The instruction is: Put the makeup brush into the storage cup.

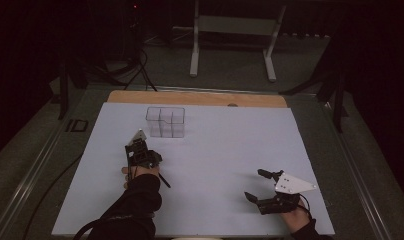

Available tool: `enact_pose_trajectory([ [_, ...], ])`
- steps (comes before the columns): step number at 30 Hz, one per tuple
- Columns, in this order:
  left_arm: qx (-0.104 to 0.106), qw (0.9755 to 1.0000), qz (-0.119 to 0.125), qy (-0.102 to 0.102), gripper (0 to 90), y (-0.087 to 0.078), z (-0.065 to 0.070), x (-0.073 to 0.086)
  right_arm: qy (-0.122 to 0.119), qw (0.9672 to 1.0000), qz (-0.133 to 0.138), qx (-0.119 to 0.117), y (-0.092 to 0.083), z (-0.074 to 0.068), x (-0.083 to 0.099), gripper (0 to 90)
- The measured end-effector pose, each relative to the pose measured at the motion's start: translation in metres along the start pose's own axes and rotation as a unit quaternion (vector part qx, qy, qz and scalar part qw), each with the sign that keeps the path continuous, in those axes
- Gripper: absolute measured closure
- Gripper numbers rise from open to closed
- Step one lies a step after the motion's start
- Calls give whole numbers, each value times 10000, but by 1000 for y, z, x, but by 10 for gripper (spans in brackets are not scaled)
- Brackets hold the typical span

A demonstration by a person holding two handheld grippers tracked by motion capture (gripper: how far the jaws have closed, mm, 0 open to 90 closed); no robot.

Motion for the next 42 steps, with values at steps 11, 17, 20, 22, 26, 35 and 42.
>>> enact_pose_trajectory([
  [11, 96, 9932, -212, 1143, 854, 1, -2, 3, 111, 9999, -40, 97, 0, 4, 1, 131],
  [17, 314, 9909, -251, 1287, 855, -18, -9, -11, 182, 9998, -49, 59, 1, 5, 2, 131],
  [20, 633, 9892, -177, 1310, 855, -33, -14, -19, 180, 9998, -59, 15, 2, 4, 2, 131],
  [22, 706, 9882, -78, 1359, 856, -42, -17, -22, 193, 9998, -77, -13, 2, 4, 3, 131],
  [26, 883, 9835, 74, 1576, 856, -54, -18, -26, 198, 9998, -70, -40, 4, 4, 3, 131],
  [35, 1265, 9667, 455, 2178, 856, -82, -7, -22, 251, 9995, -166, -50, 7, 4, 6, 131],
  [42, 1570, 9456, 880, 2708, 856, -97, 9, -20, 267, 9994, -199, -11, 8, 6, 7, 131],
])
Point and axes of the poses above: each handheld gripper's, and its own axes: y roughly forward along the jaws, x roughly out of its underside, z roughly to its right, the point moved 8 cm from there along y, roughly forward along the jaws, and after that the axes turned 8 degrees about x, right-handed, at the moved point
